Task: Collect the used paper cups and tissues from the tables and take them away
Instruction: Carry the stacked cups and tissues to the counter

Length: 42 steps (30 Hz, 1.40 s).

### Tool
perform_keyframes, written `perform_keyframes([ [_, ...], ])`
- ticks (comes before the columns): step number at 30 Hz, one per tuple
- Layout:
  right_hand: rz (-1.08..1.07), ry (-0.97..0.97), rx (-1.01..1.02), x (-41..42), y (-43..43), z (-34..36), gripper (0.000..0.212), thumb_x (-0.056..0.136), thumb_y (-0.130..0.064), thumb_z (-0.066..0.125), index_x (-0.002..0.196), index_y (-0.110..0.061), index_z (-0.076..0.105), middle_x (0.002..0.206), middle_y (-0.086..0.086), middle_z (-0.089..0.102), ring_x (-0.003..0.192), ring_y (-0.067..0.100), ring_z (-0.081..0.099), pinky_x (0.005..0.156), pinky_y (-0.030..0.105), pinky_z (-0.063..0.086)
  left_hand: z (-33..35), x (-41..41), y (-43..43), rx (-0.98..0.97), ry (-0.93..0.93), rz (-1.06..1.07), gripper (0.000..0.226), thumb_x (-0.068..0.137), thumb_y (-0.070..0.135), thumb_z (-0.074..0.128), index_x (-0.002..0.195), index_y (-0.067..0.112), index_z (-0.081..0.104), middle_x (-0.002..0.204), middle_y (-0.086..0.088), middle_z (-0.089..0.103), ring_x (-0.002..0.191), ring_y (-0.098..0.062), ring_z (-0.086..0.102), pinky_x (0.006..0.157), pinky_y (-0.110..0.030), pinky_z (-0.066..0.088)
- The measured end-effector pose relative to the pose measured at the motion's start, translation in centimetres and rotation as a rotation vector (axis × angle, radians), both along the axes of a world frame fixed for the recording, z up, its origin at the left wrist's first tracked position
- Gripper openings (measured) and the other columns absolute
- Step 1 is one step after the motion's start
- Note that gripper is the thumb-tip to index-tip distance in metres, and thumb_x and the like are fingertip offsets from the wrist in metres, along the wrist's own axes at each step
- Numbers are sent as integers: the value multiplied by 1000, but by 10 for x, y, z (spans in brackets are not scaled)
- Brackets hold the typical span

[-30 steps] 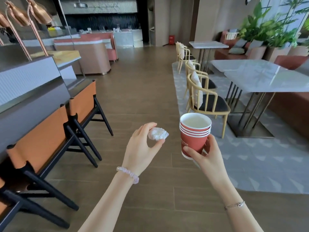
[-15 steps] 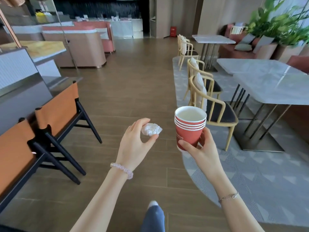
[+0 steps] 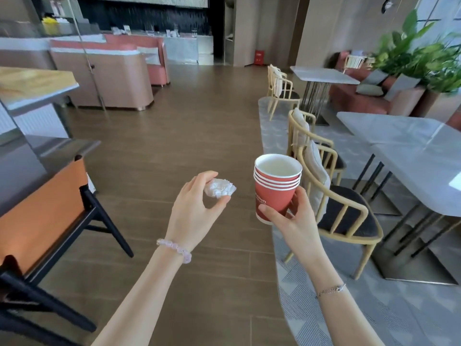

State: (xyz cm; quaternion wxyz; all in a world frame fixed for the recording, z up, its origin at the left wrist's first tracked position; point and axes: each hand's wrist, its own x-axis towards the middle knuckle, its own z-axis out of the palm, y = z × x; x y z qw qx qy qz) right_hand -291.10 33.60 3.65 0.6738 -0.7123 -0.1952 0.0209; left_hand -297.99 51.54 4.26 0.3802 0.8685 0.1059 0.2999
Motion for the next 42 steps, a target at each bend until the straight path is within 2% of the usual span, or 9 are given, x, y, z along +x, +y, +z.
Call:
perform_keyframes([
  [3, 21, 19, 8, 48, 33, -1, 56, 75, -5, 76, 121, -20, 47, 108, -9, 62, 88, -11, 61, 65, 8, 50, -1, 43, 31, -4, 6, 13, 43, 83, 29, 68, 123, 26, 51, 113, 17, 58, 108, -6, 50, 91, -26, 41],
  [8, 68, 36, 6, 138, 95, -9, 55, 75, 0, 75, 121, -15, 49, 102, -8, 64, 82, -11, 62, 63, 6, 48, -11, 124, 86, -1, 32, 70, 44, 83, 32, 66, 124, 27, 50, 113, 17, 57, 106, -3, 47, 83, -7, 32],
  [12, 110, 23, 12, 225, 146, -14, 55, 74, -1, 76, 120, -14, 50, 105, -4, 65, 83, -7, 63, 63, 7, 48, -9, 206, 135, 17, 10, 121, 44, 83, 30, 67, 124, 25, 51, 113, 15, 58, 107, -6, 48, 86, -18, 35],
  [17, 152, 12, 13, 335, 214, -7, 54, 73, -3, 77, 118, -18, 51, 105, -5, 65, 83, -7, 62, 64, 7, 48, 2, 305, 203, 28, 19, 188, 43, 83, 31, 66, 123, 27, 50, 112, 17, 57, 106, -5, 47, 84, -12, 33],
  [21, 195, 14, -8, 410, 264, -4, 56, 73, -7, 78, 120, -20, 50, 106, -8, 65, 87, -5, 63, 68, 8, 48, 3, 366, 249, 8, 12, 240, 44, 82, 30, 68, 123, 25, 51, 109, 15, 58, 104, -7, 49, 86, -20, 36],
  [29, 231, 38, -30, 528, 353, -14, 53, 74, -1, 76, 119, -14, 50, 101, -7, 65, 78, -9, 62, 62, 6, 47, -10, 480, 334, -9, 62, 268, 44, 83, 31, 67, 124, 26, 51, 109, 15, 57, 104, -4, 46, 81, -2, 29],
  [33, 227, 50, -37, 591, 403, -26, 54, 74, 2, 75, 119, -12, 50, 101, -6, 64, 77, -10, 62, 60, 5, 47, -21, 544, 389, -7, 67, 271, 44, 83, 30, 67, 124, 26, 51, 108, 14, 57, 103, -6, 47, 80, -4, 30],
  [37, 232, 43, -63, 661, 474, -31, 55, 73, -2, 77, 120, -15, 51, 101, -10, 65, 83, -8, 63, 65, 6, 47, -26, 611, 458, -10, 69, 276, 43, 84, 30, 66, 124, 25, 51, 112, 16, 56, 106, -8, 47, 84, -18, 33],
  [42, 242, 9, -89, 756, 575, -14, 54, 73, -7, 79, 118, -17, 52, 103, -10, 66, 86, -4, 63, 67, 8, 47, -12, 699, 554, 10, 60, 304, 43, 83, 33, 66, 122, 26, 51, 111, 14, 58, 104, -6, 46, 81, -11, 32],
])
